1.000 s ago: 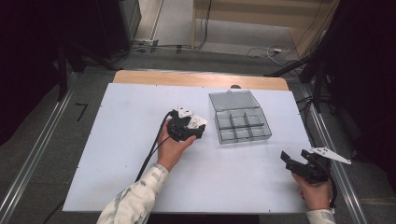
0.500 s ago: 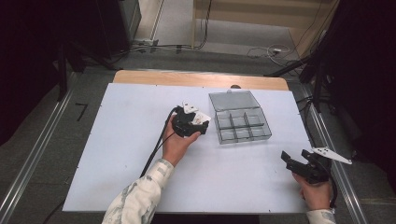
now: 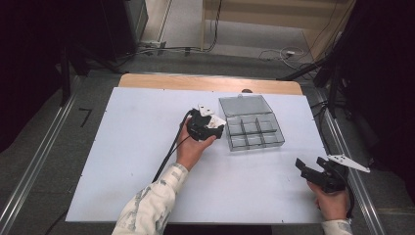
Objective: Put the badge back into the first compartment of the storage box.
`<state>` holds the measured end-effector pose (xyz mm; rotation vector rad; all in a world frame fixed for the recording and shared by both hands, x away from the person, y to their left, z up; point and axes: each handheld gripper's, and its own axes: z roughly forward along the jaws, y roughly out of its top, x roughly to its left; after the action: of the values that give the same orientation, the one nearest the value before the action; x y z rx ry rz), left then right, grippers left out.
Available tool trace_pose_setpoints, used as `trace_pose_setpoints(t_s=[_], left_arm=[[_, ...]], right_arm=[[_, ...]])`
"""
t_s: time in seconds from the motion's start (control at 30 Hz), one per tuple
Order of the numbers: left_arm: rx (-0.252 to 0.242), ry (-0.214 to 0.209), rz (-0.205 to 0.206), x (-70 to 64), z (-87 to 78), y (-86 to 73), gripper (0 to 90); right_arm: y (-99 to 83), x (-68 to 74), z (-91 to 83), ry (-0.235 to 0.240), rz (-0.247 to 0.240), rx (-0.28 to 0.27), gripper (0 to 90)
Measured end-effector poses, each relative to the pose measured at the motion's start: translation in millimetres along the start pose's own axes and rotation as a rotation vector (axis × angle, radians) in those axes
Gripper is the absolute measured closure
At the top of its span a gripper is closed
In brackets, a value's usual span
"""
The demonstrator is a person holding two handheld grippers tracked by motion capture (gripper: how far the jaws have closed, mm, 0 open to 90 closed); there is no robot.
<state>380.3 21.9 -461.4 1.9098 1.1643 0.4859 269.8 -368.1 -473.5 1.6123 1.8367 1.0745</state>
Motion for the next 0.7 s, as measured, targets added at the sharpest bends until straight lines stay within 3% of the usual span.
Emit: trace_pose_setpoints(t_s=[0.7], left_arm=[[0.027, 0.008, 0.051, -25.1, 30.8, 18.2, 33.7]], right_arm=[[0.0, -2.5, 0.0, 0.004, 0.013, 0.001, 12.5]])
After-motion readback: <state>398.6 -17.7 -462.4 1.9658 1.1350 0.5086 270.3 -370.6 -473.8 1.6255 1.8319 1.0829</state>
